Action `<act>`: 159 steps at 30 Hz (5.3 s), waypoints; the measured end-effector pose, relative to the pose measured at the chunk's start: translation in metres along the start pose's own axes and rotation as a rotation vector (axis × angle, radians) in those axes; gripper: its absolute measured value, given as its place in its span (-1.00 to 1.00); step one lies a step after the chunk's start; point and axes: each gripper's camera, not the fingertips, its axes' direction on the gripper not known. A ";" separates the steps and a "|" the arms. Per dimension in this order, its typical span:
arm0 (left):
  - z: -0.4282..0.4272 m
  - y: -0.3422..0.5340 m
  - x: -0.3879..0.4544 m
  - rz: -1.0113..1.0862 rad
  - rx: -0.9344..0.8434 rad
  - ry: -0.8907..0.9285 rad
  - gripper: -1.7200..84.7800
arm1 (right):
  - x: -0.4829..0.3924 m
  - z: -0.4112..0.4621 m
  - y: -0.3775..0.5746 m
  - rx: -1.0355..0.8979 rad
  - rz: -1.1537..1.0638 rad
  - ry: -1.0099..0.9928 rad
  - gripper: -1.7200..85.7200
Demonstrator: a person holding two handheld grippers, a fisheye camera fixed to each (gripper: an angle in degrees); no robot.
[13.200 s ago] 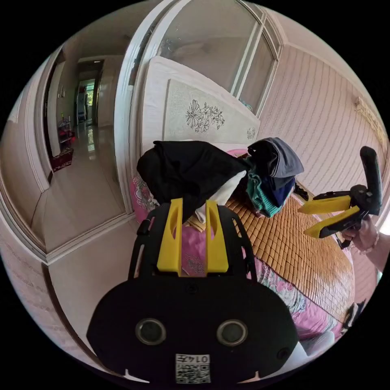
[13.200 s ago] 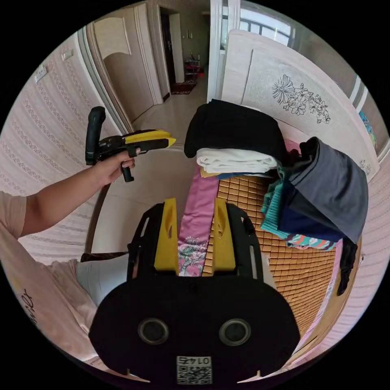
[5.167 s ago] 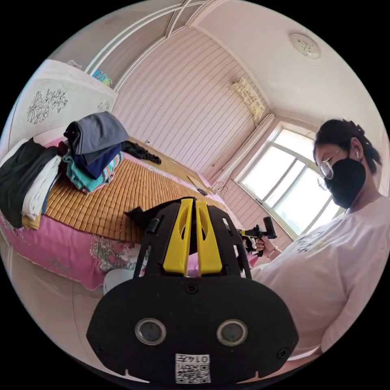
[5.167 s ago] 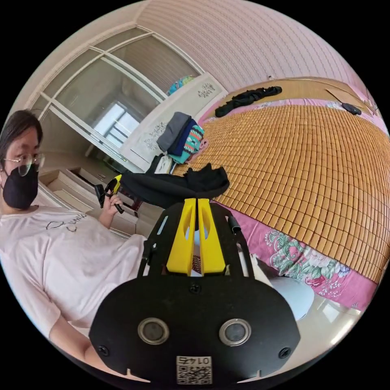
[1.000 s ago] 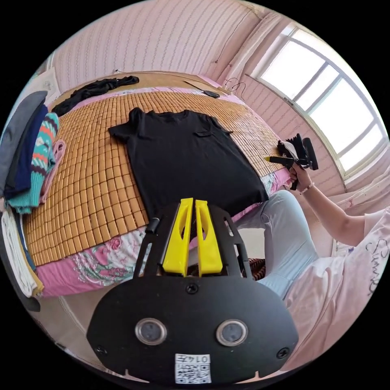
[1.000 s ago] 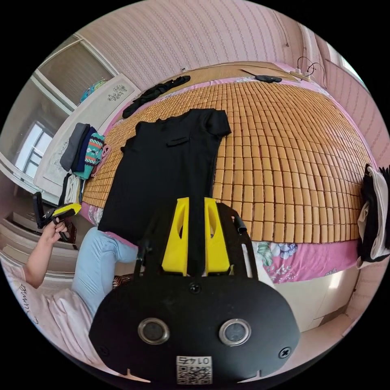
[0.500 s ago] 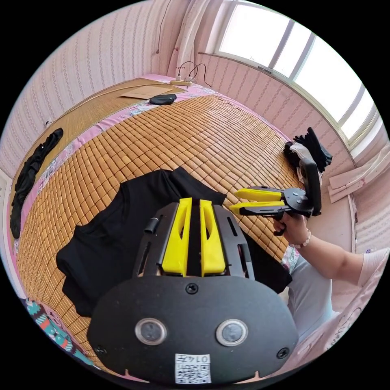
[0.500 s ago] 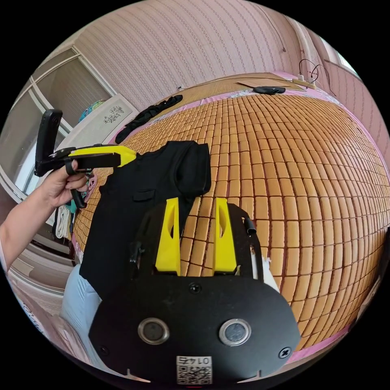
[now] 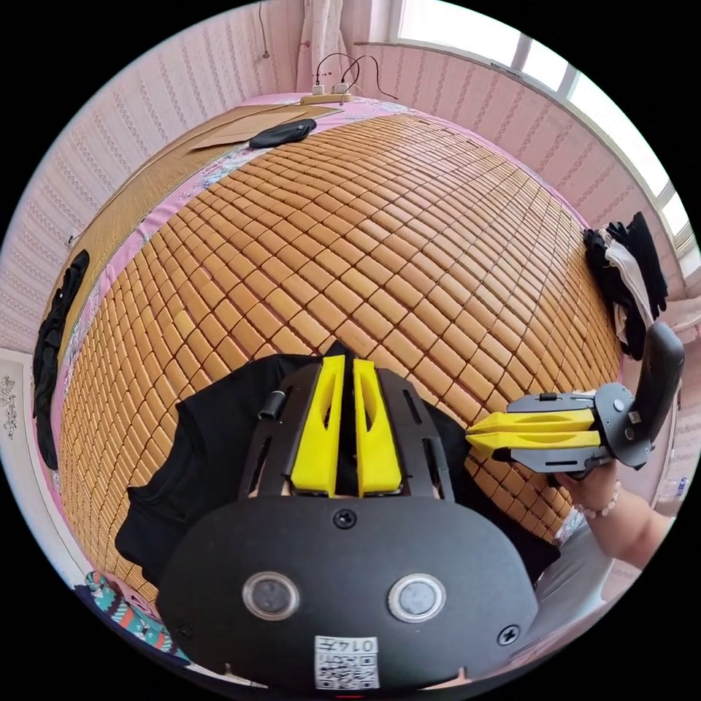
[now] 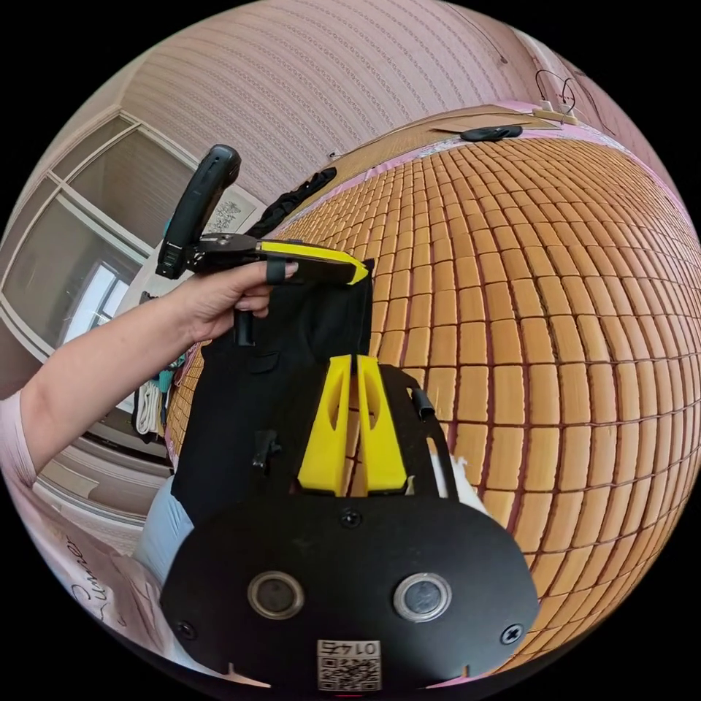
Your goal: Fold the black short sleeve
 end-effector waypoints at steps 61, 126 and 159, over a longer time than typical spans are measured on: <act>-0.204 0.610 -0.321 -0.563 0.509 0.016 -0.83 | -0.570 0.375 -0.253 -0.429 -0.730 0.063 -0.67; -0.236 0.564 -0.311 -0.192 0.514 0.027 -0.84 | -0.401 0.250 -0.261 -0.158 -0.293 -0.057 -0.81; -0.162 0.395 -0.212 -0.093 0.290 -0.026 -0.84 | -0.230 0.082 -0.138 -0.052 -0.287 0.236 -0.93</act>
